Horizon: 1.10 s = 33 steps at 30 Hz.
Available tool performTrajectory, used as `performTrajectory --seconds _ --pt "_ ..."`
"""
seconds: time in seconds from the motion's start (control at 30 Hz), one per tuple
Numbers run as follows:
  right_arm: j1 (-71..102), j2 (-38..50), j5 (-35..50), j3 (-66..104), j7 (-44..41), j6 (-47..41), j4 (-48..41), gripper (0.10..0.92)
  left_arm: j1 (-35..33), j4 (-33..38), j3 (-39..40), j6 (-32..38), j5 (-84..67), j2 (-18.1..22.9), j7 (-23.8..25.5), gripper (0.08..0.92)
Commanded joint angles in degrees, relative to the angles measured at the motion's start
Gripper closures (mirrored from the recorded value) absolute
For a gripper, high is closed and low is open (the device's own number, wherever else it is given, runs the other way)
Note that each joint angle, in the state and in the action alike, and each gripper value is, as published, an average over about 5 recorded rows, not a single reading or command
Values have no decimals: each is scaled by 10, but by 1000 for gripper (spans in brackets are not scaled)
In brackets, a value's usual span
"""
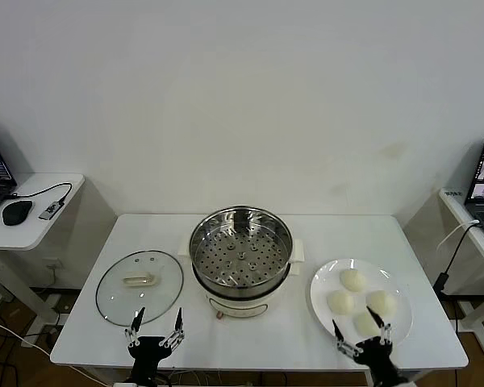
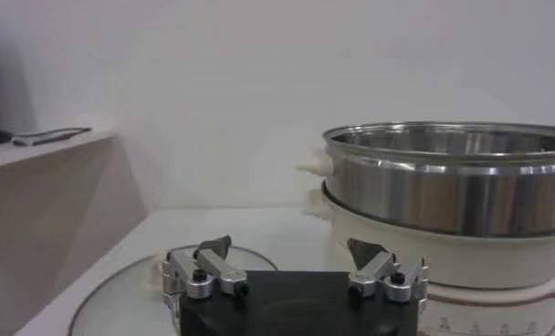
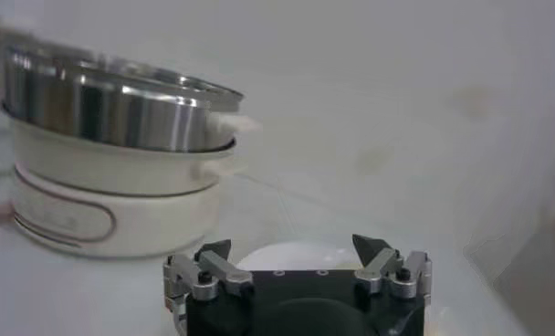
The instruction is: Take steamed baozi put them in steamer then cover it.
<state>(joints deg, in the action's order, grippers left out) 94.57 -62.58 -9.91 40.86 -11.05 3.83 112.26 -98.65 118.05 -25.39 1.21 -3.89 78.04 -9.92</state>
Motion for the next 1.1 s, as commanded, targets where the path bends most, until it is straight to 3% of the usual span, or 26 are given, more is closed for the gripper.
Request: performTrajectory --seconds 0.03,0.27,0.5,0.8,1.1 --pt "-121 156 -160 26 -96 -44 -43 203 25 -14 -10 6 20 -9 1 177" --pt "-254 295 -173 -47 -263 -70 -111 203 28 -18 -13 5 29 -7 -1 177" --pt "-430 394 -97 -233 -413 -105 -176 203 26 -18 -13 6 38 -6 -4 177" --pt "-711 400 -19 -562 -487 -130 -263 203 26 -18 -17 7 53 -6 -6 177" --pt "-819 346 -9 -690 -499 -130 -343 203 28 -18 -21 12 71 -5 -3 177"
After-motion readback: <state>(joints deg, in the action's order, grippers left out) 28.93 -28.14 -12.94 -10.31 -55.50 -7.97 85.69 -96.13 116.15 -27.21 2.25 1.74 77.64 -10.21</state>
